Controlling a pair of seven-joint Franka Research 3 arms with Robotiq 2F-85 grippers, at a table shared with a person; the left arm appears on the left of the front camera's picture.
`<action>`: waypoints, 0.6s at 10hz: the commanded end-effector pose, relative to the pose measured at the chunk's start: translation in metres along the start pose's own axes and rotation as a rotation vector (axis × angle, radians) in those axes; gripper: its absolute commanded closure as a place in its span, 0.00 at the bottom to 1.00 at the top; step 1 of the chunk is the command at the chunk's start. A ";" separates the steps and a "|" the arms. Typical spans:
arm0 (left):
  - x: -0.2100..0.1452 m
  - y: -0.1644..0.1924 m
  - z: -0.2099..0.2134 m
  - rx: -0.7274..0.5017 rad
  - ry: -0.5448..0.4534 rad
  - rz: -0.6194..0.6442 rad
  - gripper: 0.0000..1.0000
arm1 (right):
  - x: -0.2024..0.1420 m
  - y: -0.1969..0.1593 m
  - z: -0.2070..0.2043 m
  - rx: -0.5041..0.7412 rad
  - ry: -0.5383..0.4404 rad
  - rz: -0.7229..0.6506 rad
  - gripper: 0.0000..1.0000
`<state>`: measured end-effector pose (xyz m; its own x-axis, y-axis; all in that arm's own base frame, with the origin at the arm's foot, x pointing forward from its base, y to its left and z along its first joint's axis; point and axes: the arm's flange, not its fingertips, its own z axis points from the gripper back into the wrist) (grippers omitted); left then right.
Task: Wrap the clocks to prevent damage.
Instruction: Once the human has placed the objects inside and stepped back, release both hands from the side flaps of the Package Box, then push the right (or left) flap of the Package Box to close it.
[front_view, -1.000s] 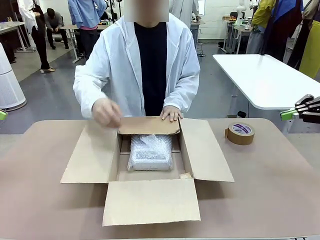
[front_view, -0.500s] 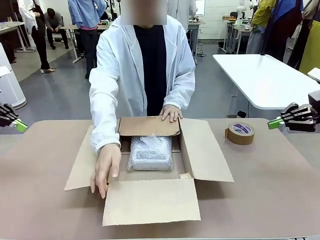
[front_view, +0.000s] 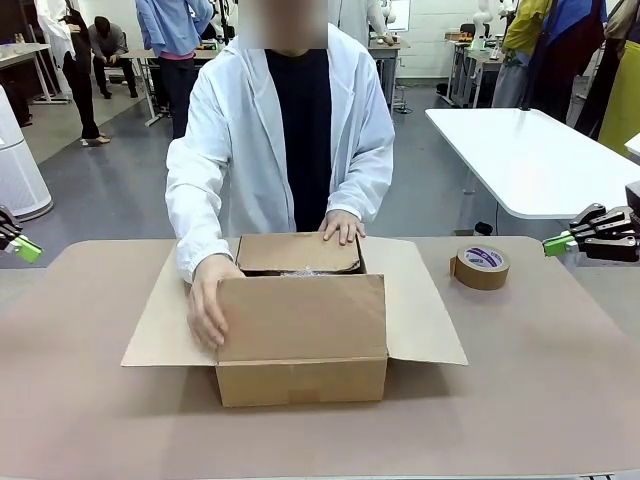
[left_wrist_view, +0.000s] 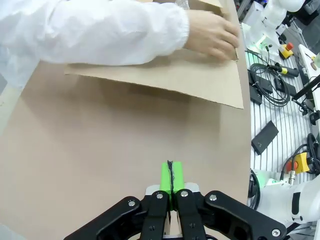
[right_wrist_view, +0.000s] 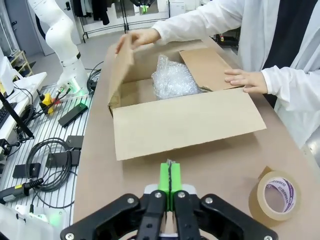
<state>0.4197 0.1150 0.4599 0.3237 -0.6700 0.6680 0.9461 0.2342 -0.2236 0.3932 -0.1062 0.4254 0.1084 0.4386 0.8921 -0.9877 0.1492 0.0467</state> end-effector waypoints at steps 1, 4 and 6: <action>0.002 -0.002 0.001 -0.003 -0.026 -0.020 1.00 | 0.002 0.001 0.000 0.006 -0.005 0.010 0.99; 0.002 -0.002 0.001 -0.003 -0.026 -0.020 1.00 | 0.002 0.001 0.000 0.006 -0.005 0.010 0.99; 0.002 -0.002 0.001 -0.003 -0.026 -0.020 1.00 | 0.002 0.001 0.000 0.006 -0.005 0.010 0.99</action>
<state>0.4199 0.1139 0.4599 0.3223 -0.6703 0.6685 0.9466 0.2320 -0.2238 0.3935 -0.1051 0.4255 0.1074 0.4396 0.8917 -0.9881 0.1466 0.0468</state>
